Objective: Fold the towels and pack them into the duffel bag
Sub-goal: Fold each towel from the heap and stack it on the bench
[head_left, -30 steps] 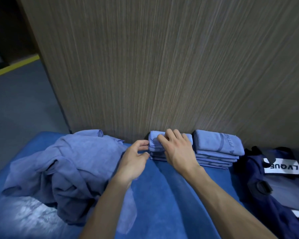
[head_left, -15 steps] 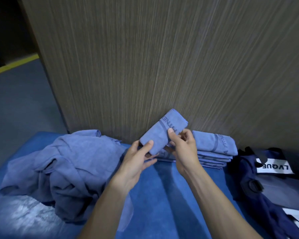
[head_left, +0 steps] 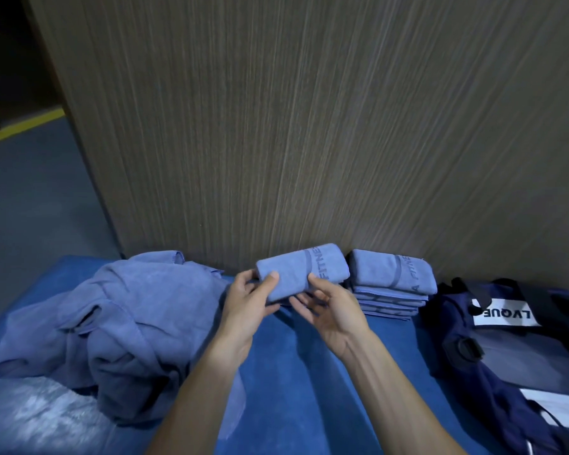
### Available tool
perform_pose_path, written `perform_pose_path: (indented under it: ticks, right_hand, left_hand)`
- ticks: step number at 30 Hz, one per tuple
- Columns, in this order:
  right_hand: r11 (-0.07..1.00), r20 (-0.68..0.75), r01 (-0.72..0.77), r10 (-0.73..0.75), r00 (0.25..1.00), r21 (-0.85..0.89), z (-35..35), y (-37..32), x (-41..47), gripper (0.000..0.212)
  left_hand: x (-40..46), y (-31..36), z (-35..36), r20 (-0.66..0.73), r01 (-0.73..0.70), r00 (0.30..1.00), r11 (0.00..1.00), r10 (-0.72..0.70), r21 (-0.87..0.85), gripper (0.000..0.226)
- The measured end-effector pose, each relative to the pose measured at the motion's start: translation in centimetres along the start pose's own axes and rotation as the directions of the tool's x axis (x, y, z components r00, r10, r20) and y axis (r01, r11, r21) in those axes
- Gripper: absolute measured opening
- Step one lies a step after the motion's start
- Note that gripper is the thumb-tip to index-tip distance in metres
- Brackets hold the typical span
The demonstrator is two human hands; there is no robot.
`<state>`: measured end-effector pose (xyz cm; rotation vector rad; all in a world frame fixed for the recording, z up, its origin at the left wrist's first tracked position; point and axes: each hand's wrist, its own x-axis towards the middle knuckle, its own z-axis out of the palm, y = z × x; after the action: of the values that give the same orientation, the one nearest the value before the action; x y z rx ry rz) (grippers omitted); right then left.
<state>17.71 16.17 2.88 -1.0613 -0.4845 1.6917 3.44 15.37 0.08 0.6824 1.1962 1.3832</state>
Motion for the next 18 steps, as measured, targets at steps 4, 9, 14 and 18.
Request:
perform_pose_path:
  ticks: [4, 9, 14, 18]
  right_hand:
    - [0.993, -0.117, 0.012, 0.002, 0.993, 0.119, 0.0, 1.6, 0.4, 0.023]
    - [0.979, -0.248, 0.082, -0.034, 0.968, 0.186, 0.0, 2.8, 1.4, 0.036]
    - [0.995, -0.3, 0.092, -0.075, 0.951, 0.044, 0.0, 2.7, 1.7, 0.024]
    - [0.997, -0.334, 0.071, -0.062, 0.94, 0.014, -0.2, 2.4, 1.9, 0.035]
  left_hand:
    - [0.7, -1.3, 0.1, -0.021, 0.008, 1.0, 1.0, -0.008, 0.012, 0.038]
    - [1.0, -2.0, 0.2, -0.048, -0.025, 0.998, 0.998, 0.028, 0.066, 0.033]
    - [1.0, -1.5, 0.3, -0.001, -0.121, 0.992, 0.972, 0.124, 0.201, 0.031]
    - [0.4, -1.1, 0.3, 0.13, -0.146, 0.986, 0.923, 0.106, 0.355, 0.045]
